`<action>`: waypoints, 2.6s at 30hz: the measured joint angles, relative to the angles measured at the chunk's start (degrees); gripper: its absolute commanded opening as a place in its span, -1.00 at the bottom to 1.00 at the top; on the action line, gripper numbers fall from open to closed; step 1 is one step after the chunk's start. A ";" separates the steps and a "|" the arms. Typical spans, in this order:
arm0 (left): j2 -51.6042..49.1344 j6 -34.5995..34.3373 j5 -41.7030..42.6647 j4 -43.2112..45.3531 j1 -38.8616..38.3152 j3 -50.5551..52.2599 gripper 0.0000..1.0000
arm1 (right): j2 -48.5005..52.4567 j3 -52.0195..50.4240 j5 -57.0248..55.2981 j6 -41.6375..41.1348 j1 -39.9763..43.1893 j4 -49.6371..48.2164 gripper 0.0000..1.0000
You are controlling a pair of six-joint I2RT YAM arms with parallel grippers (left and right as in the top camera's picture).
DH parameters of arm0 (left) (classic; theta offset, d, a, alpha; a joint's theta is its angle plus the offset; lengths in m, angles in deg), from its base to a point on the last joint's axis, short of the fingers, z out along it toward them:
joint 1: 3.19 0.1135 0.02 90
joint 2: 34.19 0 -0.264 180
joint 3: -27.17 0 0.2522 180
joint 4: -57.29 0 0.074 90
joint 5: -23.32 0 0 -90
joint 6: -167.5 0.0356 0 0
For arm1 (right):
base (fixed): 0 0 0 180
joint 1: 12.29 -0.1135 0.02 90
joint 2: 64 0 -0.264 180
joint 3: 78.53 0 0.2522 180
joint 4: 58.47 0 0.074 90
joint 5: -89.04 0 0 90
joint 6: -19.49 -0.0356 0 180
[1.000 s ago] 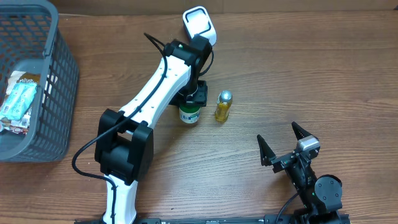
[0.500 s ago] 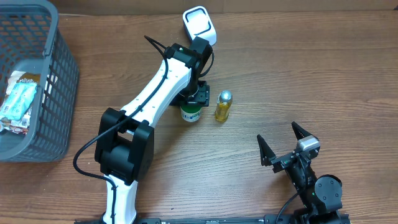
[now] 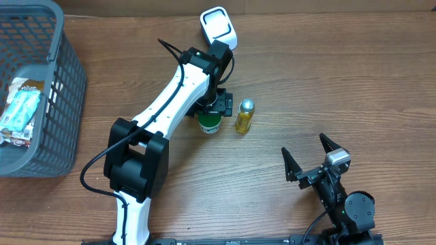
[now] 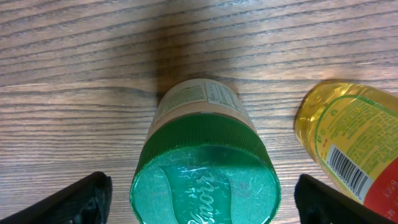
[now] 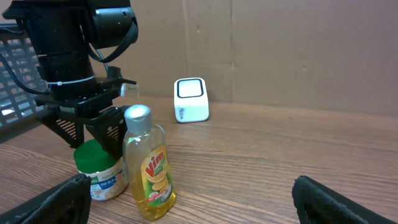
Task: Scan the item barcode
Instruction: 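Carry the green jar under the scanner and place it on the table, then hold the Kleenex tissue pack under the scanner with the left gripper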
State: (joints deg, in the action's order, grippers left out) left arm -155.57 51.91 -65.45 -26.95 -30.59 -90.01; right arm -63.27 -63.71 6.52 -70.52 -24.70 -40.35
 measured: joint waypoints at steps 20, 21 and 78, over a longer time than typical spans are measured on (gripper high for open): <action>8.26 0.04 -1.81 0.79 5.14 -10.78 0.75 | 0.00 0.00 0.00 0.00 0.00 -0.02 1.00; 8.74 -0.04 -2.49 1.68 5.79 -11.50 0.70 | 0.00 0.00 0.00 0.02 0.00 -0.02 1.00; -14.64 12.20 -15.41 -0.50 9.14 -17.90 0.00 | 0.00 0.00 0.00 0.04 0.00 -0.02 1.00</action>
State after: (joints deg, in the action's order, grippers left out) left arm -170.22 64.11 -80.85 -27.45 -21.45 -107.91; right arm -63.27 -63.71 6.52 -70.47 -24.70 -40.37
